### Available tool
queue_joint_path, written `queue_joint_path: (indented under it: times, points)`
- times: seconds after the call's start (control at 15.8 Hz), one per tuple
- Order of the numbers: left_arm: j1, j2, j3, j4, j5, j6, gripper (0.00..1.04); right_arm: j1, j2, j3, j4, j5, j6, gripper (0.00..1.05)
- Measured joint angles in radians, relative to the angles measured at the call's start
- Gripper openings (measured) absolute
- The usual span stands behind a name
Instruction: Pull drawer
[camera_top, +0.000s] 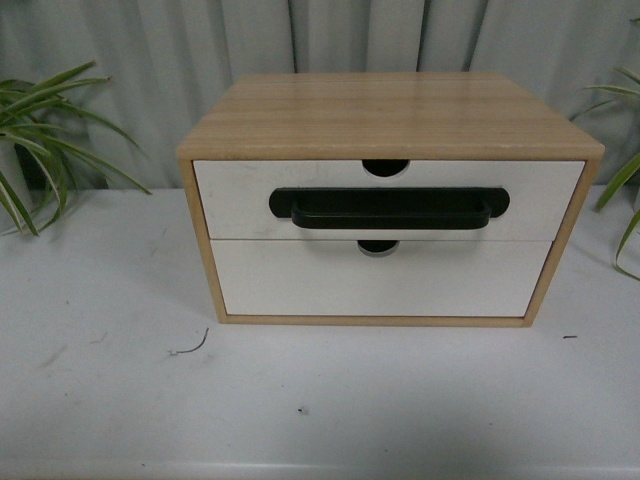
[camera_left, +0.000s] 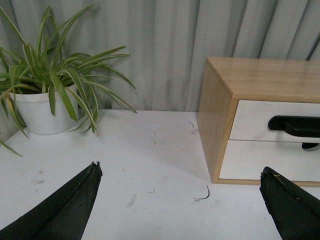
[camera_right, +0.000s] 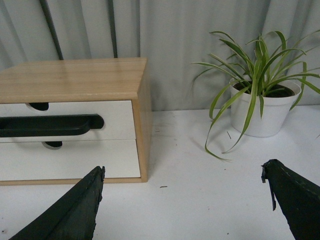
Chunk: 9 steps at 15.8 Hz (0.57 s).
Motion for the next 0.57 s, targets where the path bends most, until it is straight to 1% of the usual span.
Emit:
queue_joint_path:
  times: [0.57]
  points:
    - [0.0, 0.0, 0.0, 0.0, 0.0, 0.0, 0.98, 0.0, 0.0, 0.0, 0.0, 0.0, 0.0, 0.98]
